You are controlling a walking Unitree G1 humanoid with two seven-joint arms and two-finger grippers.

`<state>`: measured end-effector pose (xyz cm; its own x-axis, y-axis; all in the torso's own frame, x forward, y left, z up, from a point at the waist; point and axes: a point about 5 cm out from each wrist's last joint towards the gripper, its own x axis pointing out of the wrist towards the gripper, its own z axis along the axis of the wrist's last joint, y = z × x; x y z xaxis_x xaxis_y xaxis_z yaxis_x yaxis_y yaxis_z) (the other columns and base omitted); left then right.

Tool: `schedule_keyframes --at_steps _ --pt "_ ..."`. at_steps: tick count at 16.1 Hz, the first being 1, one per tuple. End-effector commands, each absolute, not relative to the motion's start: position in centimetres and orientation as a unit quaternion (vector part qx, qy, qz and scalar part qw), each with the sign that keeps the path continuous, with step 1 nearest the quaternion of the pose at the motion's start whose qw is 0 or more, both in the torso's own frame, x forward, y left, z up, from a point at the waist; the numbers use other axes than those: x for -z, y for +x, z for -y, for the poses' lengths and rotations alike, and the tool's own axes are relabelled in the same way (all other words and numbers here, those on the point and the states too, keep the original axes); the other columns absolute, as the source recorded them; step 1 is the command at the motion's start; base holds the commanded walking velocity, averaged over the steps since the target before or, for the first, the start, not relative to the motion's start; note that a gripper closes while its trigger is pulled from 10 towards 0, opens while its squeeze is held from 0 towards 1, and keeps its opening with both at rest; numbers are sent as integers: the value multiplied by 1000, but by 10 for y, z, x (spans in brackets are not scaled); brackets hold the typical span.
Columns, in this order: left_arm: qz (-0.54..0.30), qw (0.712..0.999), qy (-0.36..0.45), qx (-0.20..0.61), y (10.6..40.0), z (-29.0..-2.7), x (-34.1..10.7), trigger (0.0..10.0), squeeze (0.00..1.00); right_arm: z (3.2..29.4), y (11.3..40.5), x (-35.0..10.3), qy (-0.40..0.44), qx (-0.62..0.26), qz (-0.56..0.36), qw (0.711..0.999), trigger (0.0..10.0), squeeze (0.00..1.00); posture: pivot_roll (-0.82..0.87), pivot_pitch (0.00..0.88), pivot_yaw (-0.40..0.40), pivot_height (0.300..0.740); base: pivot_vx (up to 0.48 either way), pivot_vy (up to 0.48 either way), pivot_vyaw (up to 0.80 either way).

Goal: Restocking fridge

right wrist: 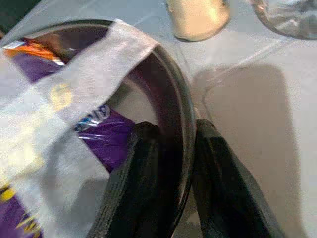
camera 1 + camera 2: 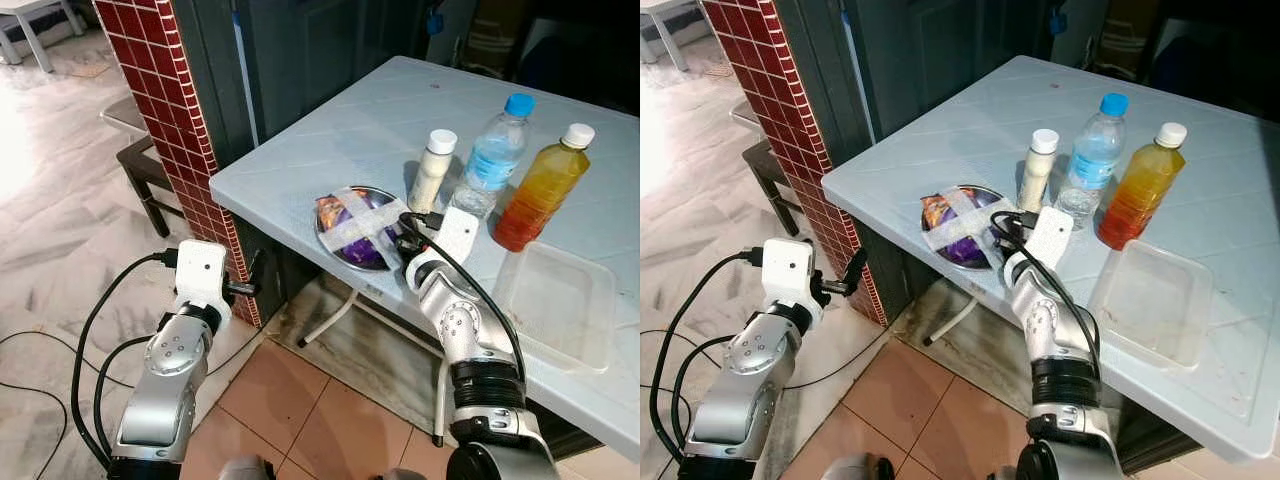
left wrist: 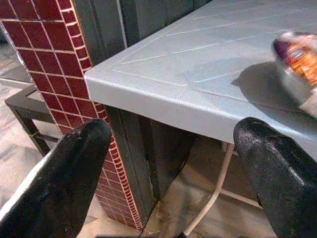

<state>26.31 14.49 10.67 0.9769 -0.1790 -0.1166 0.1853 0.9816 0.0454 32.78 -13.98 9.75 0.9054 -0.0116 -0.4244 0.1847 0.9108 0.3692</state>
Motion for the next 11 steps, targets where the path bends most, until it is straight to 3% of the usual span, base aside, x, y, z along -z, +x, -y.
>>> schedule_keyframes --at_steps 1,11 --pt "-42 994 36 91 265 -145 -113 10000 0 144 319 -78 209 80 -259 940 0 0 29 0 46 740 0 0 0" --pt "-33 995 36 91 264 -142 -114 10000 0 156 319 -92 216 156 -214 940 0 0 27 0 36 740 0 0 0"
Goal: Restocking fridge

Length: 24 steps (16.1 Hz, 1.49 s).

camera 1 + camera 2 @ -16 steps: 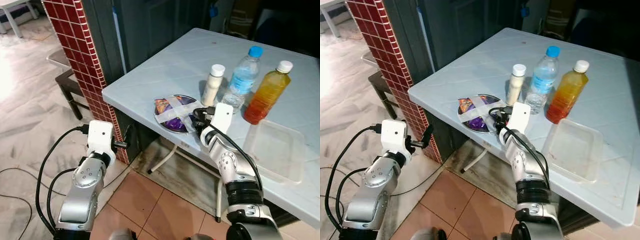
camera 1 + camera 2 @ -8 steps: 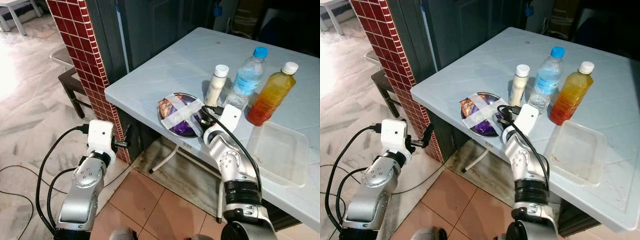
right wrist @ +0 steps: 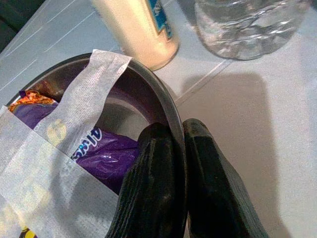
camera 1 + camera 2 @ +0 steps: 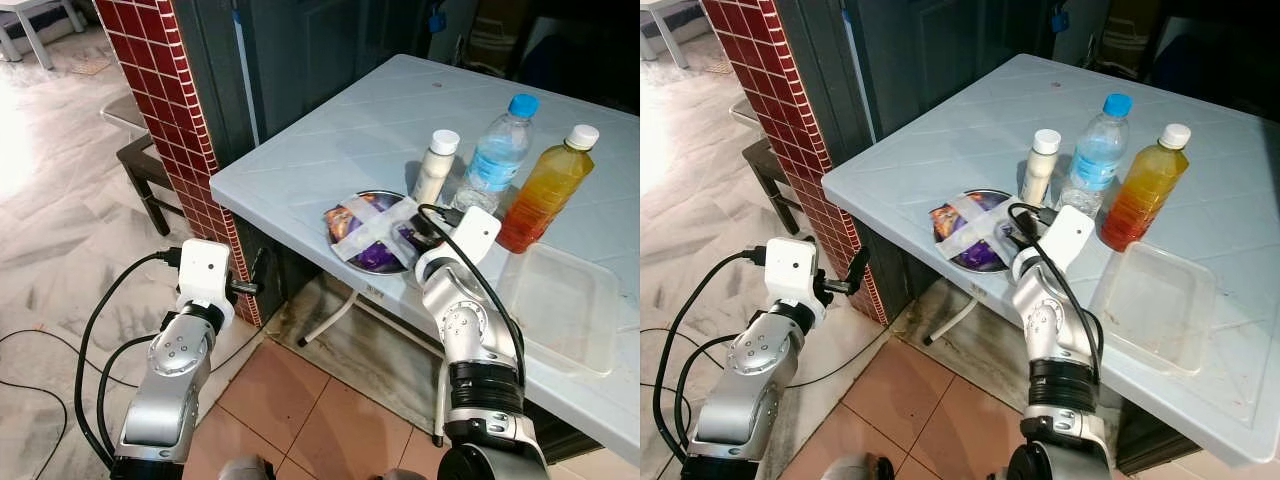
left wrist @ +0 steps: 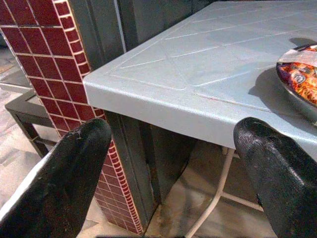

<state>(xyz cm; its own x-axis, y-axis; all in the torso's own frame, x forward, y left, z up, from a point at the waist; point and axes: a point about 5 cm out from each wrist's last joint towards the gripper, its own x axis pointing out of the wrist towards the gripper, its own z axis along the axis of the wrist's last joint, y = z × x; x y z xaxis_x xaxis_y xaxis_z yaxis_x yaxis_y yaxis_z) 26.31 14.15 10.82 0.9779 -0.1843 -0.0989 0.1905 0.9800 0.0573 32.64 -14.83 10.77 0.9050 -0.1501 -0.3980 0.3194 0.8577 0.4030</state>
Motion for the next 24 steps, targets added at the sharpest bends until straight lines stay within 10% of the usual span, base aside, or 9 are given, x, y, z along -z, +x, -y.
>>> schedule_keyframes --at_steps 1,2,3,24 --pt "-33 995 36 91 264 -142 -114 10000 0 156 318 -92 214 156 -214 940 4196 1000 26 0 37 740 0 0 0" --pt "-33 995 36 91 264 -142 -114 10000 0 155 316 -91 196 157 -221 942 9255 1000 26 0 34 740 0 0 0" --pt "-33 995 35 90 264 -142 -114 10000 0 152 313 -90 166 137 -220 951 10000 1000 24 0 33 740 0 0 0" --pt "-35 994 33 95 266 -140 -113 10000 0 188 339 -117 21 13 -160 987 10000 1000 14 0 38 740 0 0 0"
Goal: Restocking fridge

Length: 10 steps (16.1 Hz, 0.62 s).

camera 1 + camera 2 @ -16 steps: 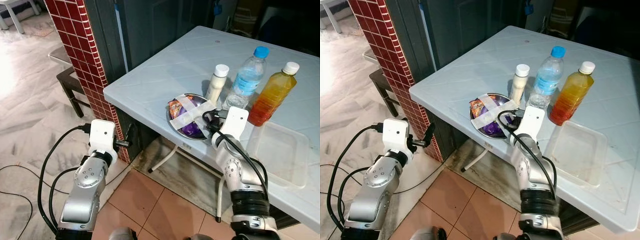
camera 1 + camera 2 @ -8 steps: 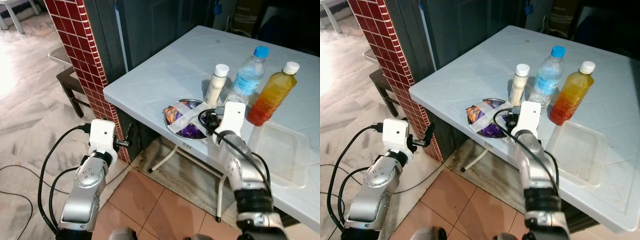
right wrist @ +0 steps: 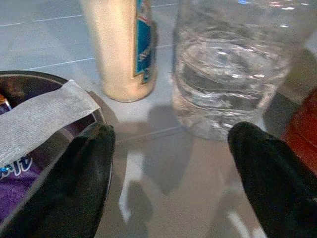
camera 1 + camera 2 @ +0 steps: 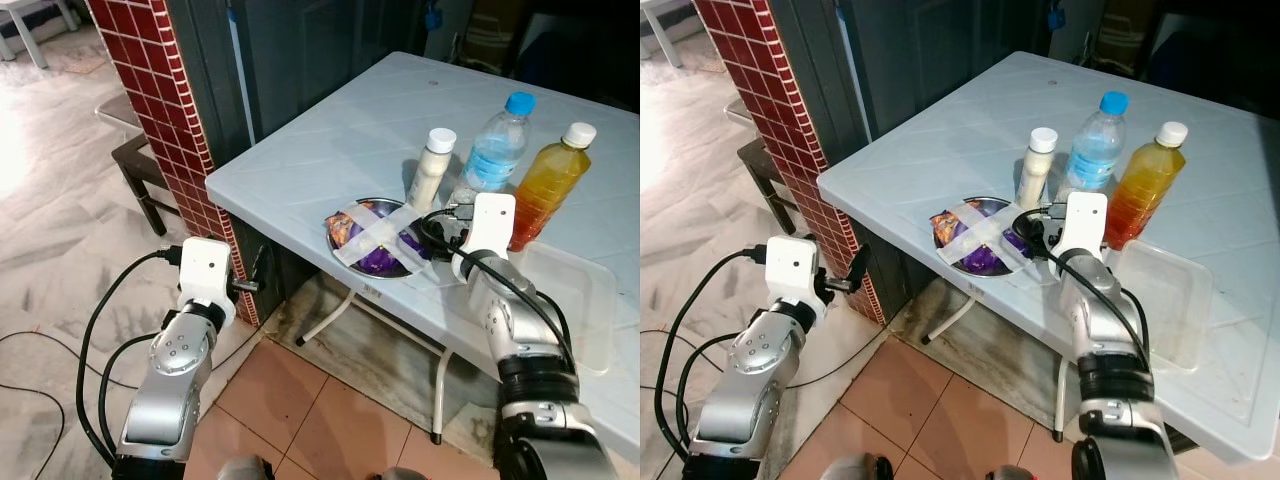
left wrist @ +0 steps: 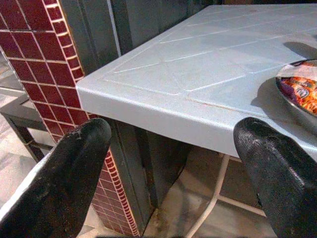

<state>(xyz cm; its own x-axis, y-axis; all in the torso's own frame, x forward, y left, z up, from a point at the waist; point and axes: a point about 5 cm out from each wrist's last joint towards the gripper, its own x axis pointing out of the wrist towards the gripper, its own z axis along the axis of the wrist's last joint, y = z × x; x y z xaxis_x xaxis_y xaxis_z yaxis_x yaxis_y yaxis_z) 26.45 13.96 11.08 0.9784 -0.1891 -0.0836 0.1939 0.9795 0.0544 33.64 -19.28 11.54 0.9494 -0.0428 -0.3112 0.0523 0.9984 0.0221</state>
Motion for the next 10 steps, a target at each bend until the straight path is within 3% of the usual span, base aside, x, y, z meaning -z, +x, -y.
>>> schedule_keyframes --at_steps 1,10 --pt "-35 994 33 95 266 -140 -113 10000 0 187 342 -120 20 3 -156 988 10000 1000 14 0 38 740 0 0 0" --pt "-34 994 33 95 266 -140 -114 10000 0 181 346 -139 8 -29 -103 994 10000 1000 14 0 39 740 0 0 0"
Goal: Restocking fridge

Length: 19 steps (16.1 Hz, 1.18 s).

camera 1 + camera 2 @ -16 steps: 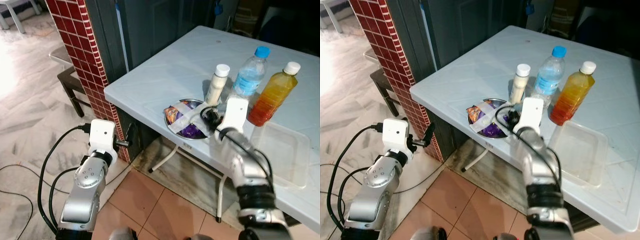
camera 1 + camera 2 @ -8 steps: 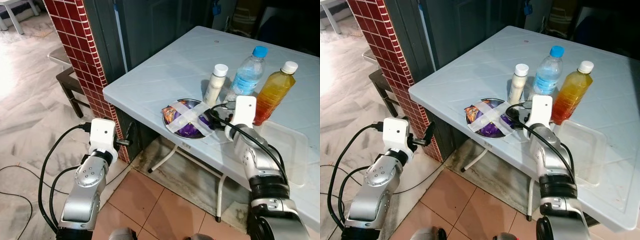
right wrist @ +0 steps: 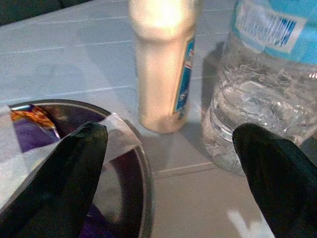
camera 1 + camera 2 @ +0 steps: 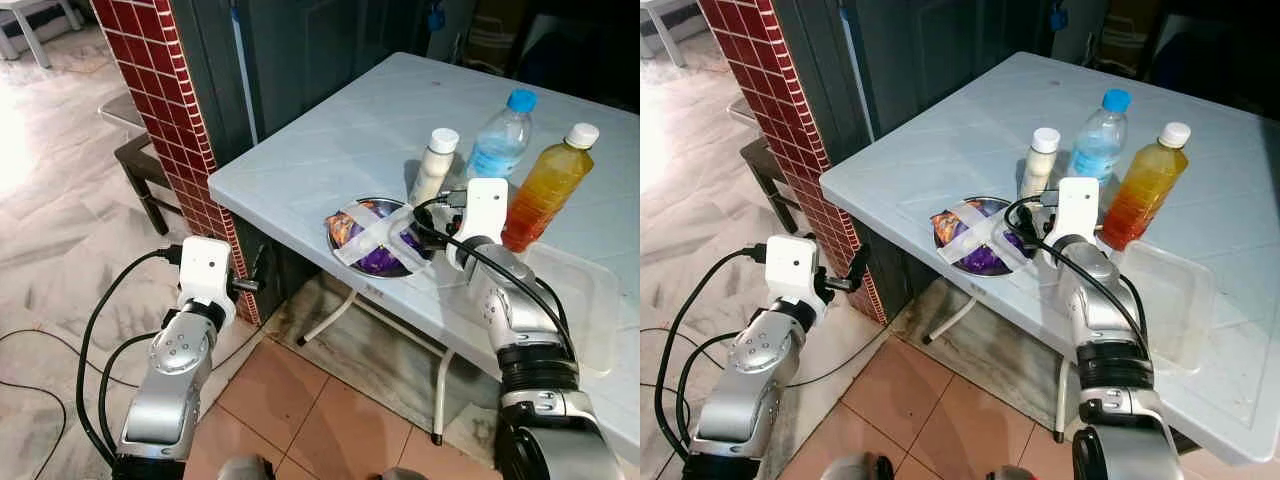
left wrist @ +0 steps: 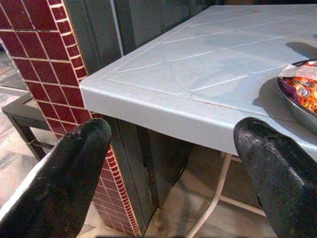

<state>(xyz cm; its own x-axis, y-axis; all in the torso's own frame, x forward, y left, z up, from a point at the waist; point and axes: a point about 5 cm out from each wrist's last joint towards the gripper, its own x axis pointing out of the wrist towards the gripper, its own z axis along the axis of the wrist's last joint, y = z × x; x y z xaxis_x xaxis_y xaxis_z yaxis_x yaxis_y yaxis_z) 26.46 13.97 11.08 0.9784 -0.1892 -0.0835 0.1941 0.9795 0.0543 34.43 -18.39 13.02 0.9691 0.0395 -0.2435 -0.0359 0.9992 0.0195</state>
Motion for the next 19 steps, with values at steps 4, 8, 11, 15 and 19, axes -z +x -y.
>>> schedule_keyframes --at_steps 4,8,11,15,19 --pt "-34 994 34 95 267 -140 -113 10000 0 176 348 -141 24 -46 -100 994 10000 1000 17 0 37 740 0 0 0" --pt "-34 994 35 95 267 -140 -113 10000 0 171 349 -128 44 -51 -128 990 10000 1000 23 0 36 740 0 0 0" --pt "-34 994 35 96 268 -139 -113 10000 0 172 350 -114 47 -39 -153 986 10000 1000 25 0 36 740 0 0 0" --pt "-33 994 35 95 268 -139 -114 10000 0 177 352 -101 62 -11 -186 981 5451 804 29 0 35 740 0 0 0" --pt "-34 994 35 94 267 -140 -113 10000 0 170 350 -91 114 -5 -206 972 0 0 29 0 36 740 0 0 0"
